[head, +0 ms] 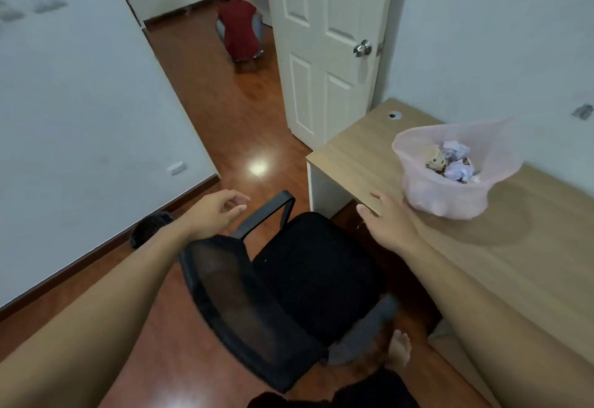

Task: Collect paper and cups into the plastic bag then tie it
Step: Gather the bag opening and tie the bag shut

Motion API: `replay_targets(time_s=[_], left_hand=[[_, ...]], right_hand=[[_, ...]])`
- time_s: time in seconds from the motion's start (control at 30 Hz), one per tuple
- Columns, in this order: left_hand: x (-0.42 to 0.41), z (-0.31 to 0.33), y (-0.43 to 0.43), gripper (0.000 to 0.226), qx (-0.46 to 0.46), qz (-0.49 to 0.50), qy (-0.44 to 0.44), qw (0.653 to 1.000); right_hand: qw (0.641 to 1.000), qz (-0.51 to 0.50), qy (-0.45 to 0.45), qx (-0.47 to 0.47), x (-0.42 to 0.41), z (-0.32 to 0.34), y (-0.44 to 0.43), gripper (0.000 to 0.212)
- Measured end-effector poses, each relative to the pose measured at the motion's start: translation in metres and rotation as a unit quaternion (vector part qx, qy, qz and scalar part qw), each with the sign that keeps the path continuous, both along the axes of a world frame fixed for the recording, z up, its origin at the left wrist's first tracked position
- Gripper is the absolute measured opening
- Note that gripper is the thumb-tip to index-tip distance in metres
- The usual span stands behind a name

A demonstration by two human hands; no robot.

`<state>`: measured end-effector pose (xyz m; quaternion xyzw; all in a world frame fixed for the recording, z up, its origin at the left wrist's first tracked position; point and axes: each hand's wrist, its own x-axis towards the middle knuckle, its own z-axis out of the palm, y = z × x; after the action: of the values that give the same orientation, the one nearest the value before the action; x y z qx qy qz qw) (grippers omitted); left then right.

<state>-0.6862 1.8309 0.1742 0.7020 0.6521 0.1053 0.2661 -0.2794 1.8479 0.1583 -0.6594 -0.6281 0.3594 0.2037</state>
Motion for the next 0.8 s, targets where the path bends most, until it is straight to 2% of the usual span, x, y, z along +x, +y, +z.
replay_targets(time_s=[0.07,0.17,0.27,0.47,0.6,0.8], left_hand=[[-0.035,-0.007,-0.026,0.028,-0.02,-0.039,0.027,0.999],[-0.076,-0.013,-0.057,0.044,-0.084,-0.092,0.071,0.99],[-0.099,-0.026,-0.081,0.057,-0.125,-0.097,0.079,0.984],[-0.112,-0.061,-0.096,0.072,-0.181,-0.16,0.143,0.96],[-0.12,-0.085,-0.1,0.072,-0.155,-0.183,0.19,0.952],[-0.099,-0.101,-0.117,0.066,-0.069,-0.157,0.241,0.955]], right_hand=[[1.0,0.01,0.01,-0.017,-0.038,-0.008,-0.039,0.065],[0.999,0.032,0.017,-0.04,-0.093,-0.016,-0.088,0.067],[0.995,0.055,0.038,-0.079,-0.142,-0.03,-0.134,0.073],[0.981,0.086,0.045,-0.17,-0.226,-0.053,-0.199,0.101],[0.972,0.096,-0.008,-0.214,-0.263,-0.07,-0.222,0.125],[0.964,0.1,-0.133,-0.208,-0.275,-0.089,-0.224,0.091]])
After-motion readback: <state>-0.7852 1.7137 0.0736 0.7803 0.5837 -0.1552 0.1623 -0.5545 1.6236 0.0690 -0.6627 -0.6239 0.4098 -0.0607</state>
